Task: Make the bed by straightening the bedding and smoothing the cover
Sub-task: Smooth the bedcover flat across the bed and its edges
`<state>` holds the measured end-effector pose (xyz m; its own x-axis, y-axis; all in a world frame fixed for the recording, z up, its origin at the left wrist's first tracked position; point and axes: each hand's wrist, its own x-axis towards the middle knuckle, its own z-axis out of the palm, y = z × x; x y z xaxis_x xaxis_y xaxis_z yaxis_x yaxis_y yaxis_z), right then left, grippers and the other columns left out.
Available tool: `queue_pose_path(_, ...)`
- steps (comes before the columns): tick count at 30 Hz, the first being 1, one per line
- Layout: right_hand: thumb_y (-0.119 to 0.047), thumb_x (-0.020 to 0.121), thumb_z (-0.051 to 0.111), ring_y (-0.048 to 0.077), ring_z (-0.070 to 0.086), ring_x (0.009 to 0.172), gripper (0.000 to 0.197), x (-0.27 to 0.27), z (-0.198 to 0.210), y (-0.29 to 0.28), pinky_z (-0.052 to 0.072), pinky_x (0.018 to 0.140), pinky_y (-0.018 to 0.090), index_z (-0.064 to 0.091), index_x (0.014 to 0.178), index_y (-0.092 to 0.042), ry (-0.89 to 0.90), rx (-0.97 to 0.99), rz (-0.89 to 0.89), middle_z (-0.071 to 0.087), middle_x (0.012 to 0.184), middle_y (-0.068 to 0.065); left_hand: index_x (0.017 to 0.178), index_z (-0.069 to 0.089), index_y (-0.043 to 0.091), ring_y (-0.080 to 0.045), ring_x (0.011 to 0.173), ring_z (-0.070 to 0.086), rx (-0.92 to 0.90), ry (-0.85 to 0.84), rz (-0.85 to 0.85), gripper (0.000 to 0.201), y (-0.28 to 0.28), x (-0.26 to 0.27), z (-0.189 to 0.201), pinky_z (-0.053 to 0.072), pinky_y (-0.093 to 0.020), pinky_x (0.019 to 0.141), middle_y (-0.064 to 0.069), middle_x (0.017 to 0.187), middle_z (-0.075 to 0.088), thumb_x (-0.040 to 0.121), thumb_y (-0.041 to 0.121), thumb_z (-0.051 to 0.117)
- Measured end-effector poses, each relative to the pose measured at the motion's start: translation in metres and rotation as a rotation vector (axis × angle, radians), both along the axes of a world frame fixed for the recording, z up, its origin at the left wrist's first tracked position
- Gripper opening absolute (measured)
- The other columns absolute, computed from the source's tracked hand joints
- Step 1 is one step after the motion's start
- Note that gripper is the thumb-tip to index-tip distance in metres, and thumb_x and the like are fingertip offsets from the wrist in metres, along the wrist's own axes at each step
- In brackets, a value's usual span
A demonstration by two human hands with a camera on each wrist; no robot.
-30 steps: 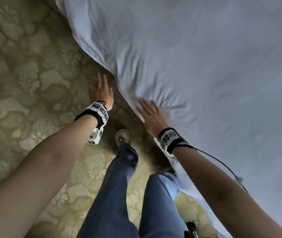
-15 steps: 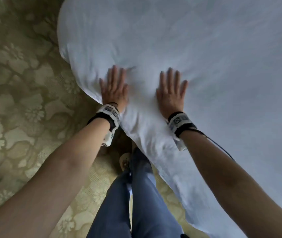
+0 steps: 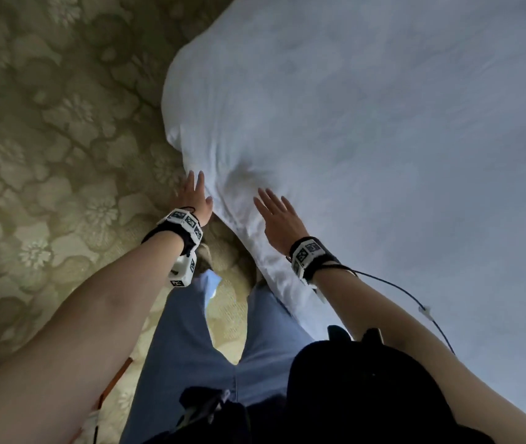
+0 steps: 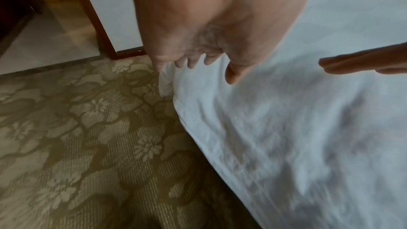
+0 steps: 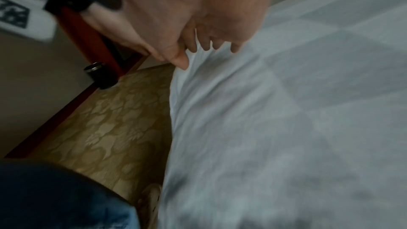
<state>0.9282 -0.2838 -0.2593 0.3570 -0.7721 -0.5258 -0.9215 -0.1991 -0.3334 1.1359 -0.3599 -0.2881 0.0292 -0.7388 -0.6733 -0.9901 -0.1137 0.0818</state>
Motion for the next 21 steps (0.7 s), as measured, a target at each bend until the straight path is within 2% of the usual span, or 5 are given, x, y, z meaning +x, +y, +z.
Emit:
queue_pose_path(5, -0.009, 0.095, 0.039, 0.018, 0.0, 0.149, 0.065, 0.011, 0.048, -0.037, 0.009, 0.122, 0.036, 0.009, 0.152, -0.013, -0.002, 0.034, -0.329, 0.0, 0.161, 0.004, 0.151, 0.012, 0.017, -0.03, 0.144, 0.019, -0.108, 0.103, 0.0, 0.06, -0.039, 0.029, 0.05, 0.021, -0.048, 0.117, -0.009, 0.158, 0.013, 0.099, 0.024, 0.04)
queue_pose_path(8, -0.011, 0.096, 0.04, 0.019, 0.004, 0.149, 0.063, 0.027, 0.067, -0.061, 0.014, 0.121, 0.036, 0.012, 0.152, -0.012, 0.017, 0.019, -0.405, 0.004, 0.161, 0.005, 0.148, 0.02, 0.013, -0.03, 0.141, 0.027, -0.185, 0.145, -0.052, 0.057, -0.069, 0.058, 0.073, 0.03, -0.048, 0.113, -0.011, 0.155, 0.024, 0.097, 0.023, 0.043)
queue_pose_path(10, -0.012, 0.096, 0.041, 0.02, 0.006, 0.149, 0.063, 0.041, 0.072, -0.075, 0.015, 0.12, 0.036, 0.013, 0.152, -0.012, 0.034, 0.003, -0.435, 0.006, 0.161, 0.006, 0.147, 0.023, 0.012, -0.03, 0.141, 0.026, -0.205, 0.145, -0.116, 0.055, -0.089, 0.077, 0.083, 0.03, -0.047, 0.113, -0.012, 0.153, 0.026, 0.097, 0.023, 0.043)
queue_pose_path(16, -0.013, 0.096, 0.042, 0.02, 0.01, 0.148, 0.062, 0.088, 0.062, -0.096, 0.02, 0.119, 0.037, 0.015, 0.152, -0.012, 0.078, -0.004, -0.509, 0.01, 0.16, 0.007, 0.151, 0.011, 0.013, -0.027, 0.147, 0.013, -0.179, 0.16, -0.319, 0.059, -0.137, 0.116, 0.093, 0.018, -0.045, 0.118, -0.009, 0.159, 0.014, 0.1, 0.024, 0.038)
queue_pose_path(21, -0.018, 0.098, 0.04, 0.02, 0.003, 0.149, 0.063, 0.1, 0.038, -0.115, 0.012, 0.12, 0.038, 0.009, 0.153, -0.015, 0.124, -0.014, -0.535, 0.001, 0.161, 0.007, 0.152, 0.002, 0.013, -0.022, 0.148, 0.001, -0.184, 0.202, -0.44, 0.063, -0.166, 0.108, 0.07, 0.013, -0.046, 0.119, -0.006, 0.161, 0.0, 0.1, 0.025, 0.035)
